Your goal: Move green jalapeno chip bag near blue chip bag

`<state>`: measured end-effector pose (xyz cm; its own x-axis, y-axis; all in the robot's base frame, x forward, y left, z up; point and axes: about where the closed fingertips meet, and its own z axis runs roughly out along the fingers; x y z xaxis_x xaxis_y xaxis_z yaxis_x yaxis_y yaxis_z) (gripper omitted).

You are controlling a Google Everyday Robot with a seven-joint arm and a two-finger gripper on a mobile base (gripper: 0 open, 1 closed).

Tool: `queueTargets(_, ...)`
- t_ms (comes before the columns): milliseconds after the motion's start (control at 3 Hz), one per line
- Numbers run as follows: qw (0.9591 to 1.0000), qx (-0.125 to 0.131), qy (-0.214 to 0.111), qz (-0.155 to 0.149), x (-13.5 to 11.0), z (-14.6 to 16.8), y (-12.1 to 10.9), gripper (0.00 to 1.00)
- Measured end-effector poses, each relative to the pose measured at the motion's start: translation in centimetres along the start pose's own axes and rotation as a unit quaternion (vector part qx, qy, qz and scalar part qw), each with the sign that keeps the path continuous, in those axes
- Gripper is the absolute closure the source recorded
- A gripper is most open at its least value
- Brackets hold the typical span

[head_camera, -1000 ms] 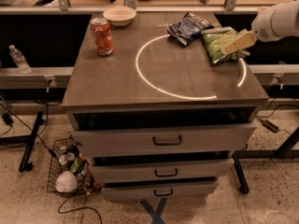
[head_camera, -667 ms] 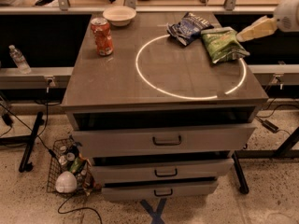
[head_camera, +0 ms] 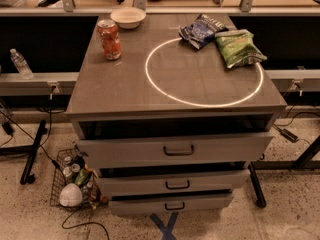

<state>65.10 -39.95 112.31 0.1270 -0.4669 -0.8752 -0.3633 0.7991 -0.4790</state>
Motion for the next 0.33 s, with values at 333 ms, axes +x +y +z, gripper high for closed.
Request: queueTargets(333, 0.9993, 0.000, -0.037, -0.001, -1.81, -1.77, 0.32, 0.00)
